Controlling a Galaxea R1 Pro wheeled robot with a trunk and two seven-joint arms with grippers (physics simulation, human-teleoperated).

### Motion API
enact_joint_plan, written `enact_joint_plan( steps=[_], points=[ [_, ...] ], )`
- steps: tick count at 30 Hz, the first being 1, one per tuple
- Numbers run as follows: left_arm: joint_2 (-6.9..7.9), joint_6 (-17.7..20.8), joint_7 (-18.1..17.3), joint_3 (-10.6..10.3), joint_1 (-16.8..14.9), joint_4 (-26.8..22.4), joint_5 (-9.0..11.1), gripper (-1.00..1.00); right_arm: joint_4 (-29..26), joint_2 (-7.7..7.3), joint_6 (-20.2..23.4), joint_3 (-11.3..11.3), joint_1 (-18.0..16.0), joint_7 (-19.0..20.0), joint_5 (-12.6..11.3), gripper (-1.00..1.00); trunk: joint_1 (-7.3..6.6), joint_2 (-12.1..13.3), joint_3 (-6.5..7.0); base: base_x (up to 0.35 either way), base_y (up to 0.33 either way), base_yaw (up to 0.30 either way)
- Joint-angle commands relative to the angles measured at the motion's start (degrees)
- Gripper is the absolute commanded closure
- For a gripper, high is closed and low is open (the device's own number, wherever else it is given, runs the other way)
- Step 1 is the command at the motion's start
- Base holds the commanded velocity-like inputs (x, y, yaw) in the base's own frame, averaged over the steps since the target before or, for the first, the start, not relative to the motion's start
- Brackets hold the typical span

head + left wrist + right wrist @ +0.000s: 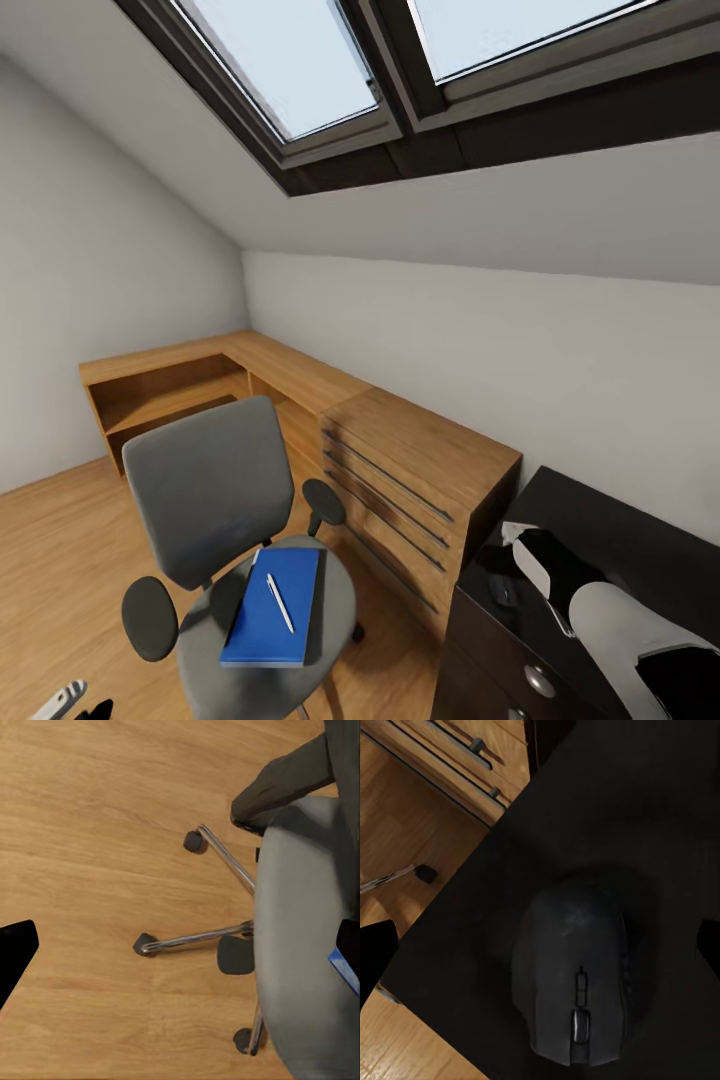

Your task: In the bedroom, organize the workspace by keeping the computer under the desk, ensuring the monitor is on the desk, placing the keyboard on the desk next to the monitor, placing the mouse on the desk next to the keyboard, moving the folder from the swivel chair onto the desk next to the mouse, stacking the notebook on top of the folder with the pen on top of the notebook, and positioning the swivel chair next to the desk.

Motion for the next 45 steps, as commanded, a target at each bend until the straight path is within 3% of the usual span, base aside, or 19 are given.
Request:
enact_joint_plan(
  steps=[1,12,19,34,45],
  points=[
    [-0.11,-1.43,0.32,0.02,-0.02,0.11,0.61,-1.00,-0.13,-0.06,0.08,0.47,-0.03,-0.34,-0.59,-1.00,0.01,-0.05,-0.08,0.000,0.000,0.000],
    [0.13,-2.59,0.26,0.18,-0.02,0.37,0.77,-1.00,0.33,-1.81,-1.52,0.46,-0.03,-0.31,-0.62,-1.00,0.01,-0.05,-0.08,0.000,0.000,0.000],
    [0.15,-2.60,0.33,0.20,-0.02,0.38,0.79,-1.00,0.41,-1.75,-1.48,0.62,-0.03,-0.28,-0.59,-1.00,0.01,-0.05,-0.08,0.000,0.000,0.000],
    [0.17,-2.69,0.36,0.20,-0.02,0.46,0.87,-1.00,0.49,-1.61,-1.47,0.80,-0.03,-0.18,-0.60,-1.00,2.64,-4.87,-2.23,0.000,0.000,0.000],
    [0.19,-2.69,0.43,0.27,-0.02,0.47,0.87,-1.00,1.73,-1.53,-0.16,0.85,-0.03,0.89,-0.61,-1.00,2.64,-4.87,-2.23,0.000,0.000,0.000]
  ],
)
